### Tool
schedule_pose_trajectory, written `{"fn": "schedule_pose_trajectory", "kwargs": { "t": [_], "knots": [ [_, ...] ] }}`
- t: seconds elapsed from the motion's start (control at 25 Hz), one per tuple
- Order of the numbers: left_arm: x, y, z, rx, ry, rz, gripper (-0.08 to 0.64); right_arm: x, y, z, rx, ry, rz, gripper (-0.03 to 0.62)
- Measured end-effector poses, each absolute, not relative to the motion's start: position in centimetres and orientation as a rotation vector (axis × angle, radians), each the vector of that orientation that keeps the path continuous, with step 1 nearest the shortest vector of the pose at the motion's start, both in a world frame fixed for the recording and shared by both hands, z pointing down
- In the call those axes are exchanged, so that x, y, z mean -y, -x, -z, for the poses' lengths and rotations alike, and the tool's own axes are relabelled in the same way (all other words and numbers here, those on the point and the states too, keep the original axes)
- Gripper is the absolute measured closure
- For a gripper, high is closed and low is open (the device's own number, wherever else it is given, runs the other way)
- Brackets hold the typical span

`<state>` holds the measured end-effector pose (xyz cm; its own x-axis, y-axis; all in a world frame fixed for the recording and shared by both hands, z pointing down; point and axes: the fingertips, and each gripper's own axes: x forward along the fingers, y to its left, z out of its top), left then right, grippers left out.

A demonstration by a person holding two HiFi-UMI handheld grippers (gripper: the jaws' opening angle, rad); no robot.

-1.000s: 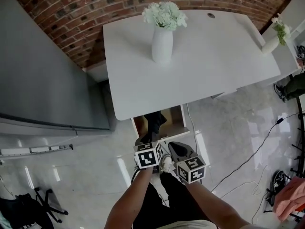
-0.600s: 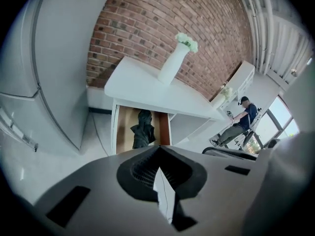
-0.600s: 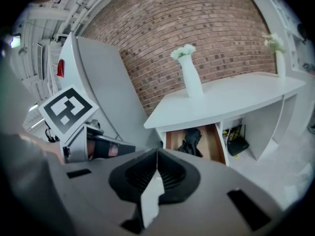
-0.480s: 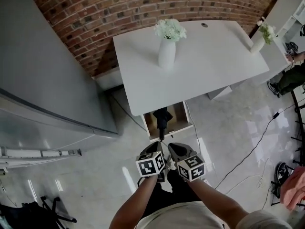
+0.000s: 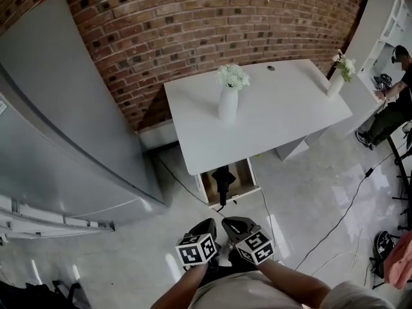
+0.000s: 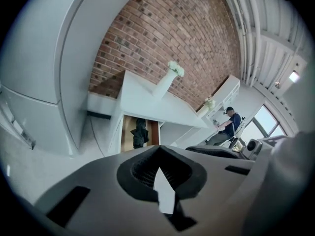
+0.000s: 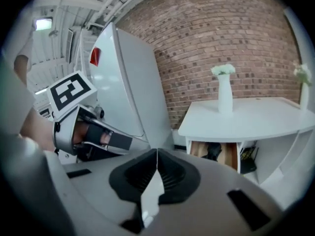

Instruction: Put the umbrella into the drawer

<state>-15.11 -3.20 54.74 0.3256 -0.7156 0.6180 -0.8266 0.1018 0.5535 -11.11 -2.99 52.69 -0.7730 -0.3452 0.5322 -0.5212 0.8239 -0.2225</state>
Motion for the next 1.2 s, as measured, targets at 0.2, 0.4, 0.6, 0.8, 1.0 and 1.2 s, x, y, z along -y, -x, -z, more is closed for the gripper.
{"fn": "schedule_pose_trajectory", "kwargs": {
  "t": [0.2, 0.4, 0.6, 0.8, 1.0, 1.2],
  "knots": [
    [1.8, 15.4, -51.9, 1.416, -1.667, -0.08, 0.554, 2.2, 10.8, -49.8, 2.568, -0.66, -0.457, 0.575],
    [0.8, 15.9, -48.9, 1.442, -1.729, -0.045, 0.554, 1.2, 9.9, -47.8, 2.601, -0.682, -0.422, 0.575],
    [0.1, 17.0, -46.4, 1.501, -1.756, -0.031, 0.554, 0.9, 9.5, -46.0, 2.647, -0.713, -0.403, 0.575],
    [-0.6, 16.8, -47.4, 1.546, -1.739, -0.082, 0.554, 0.6, 9.1, -45.9, 2.639, -0.737, -0.3, 0.575],
    [-1.3, 14.3, -50.8, 1.487, -1.686, -0.148, 0.554, -0.7, 8.6, -48.0, 2.603, -0.673, -0.313, 0.575],
    [-0.1, 13.3, -52.3, 1.491, -1.657, -0.172, 0.554, -0.6, 7.2, -49.3, 2.588, -0.641, -0.353, 0.575]
  ]
}}
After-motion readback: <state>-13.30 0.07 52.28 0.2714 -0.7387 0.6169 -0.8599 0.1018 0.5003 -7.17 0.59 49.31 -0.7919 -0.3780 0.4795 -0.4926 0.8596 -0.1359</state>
